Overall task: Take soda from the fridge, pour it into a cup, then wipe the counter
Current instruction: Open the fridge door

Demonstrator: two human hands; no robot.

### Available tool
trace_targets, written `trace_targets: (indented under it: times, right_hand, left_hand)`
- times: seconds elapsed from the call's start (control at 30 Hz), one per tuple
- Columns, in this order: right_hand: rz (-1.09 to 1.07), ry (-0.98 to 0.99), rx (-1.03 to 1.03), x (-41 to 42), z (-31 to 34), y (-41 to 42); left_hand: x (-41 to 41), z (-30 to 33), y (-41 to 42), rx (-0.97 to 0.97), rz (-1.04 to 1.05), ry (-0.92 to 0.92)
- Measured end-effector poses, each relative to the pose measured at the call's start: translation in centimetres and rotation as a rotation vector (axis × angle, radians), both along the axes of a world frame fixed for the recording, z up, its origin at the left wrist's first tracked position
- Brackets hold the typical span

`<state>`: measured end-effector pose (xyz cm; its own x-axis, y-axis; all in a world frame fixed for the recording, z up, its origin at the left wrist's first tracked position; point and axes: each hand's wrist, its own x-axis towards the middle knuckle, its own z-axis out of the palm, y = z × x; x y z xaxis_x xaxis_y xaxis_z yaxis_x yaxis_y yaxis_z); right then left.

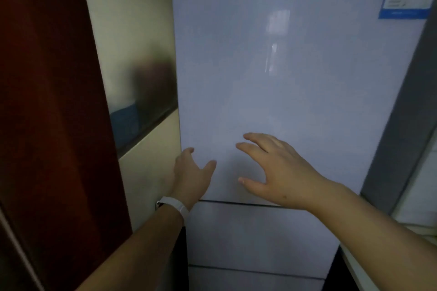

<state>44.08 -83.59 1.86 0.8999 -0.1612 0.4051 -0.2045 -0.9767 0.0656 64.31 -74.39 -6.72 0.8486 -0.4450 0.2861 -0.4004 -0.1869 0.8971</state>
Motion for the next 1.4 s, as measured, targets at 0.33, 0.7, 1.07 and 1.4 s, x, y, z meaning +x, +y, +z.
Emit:
trace_targets:
  times: [0.33,0.7,1.07,1.4]
  right_hand:
    - [0.009,0.029,-0.007,5.5,-1.5,-0.7]
    - [0.036,0.017,-0.029,8.7,-1.7,-0.7]
    - [0.056,0.029,-0.008,8.8,-2.4,-0.5]
    - [0.111,0.034,-0.002,5.6,-1.7,1.5]
  left_hand:
    - [5.2,-0.4,-4.0,-0.105,0.124,0.078]
    - [8.2,-1.2,-5.2,-0.298,-0.015,0.16]
    - [8.9,-1.5,-5.2,-0.197,-0.014,0.143]
    - [5.3,-1.5,-1.6,-0.069,0.024,0.109]
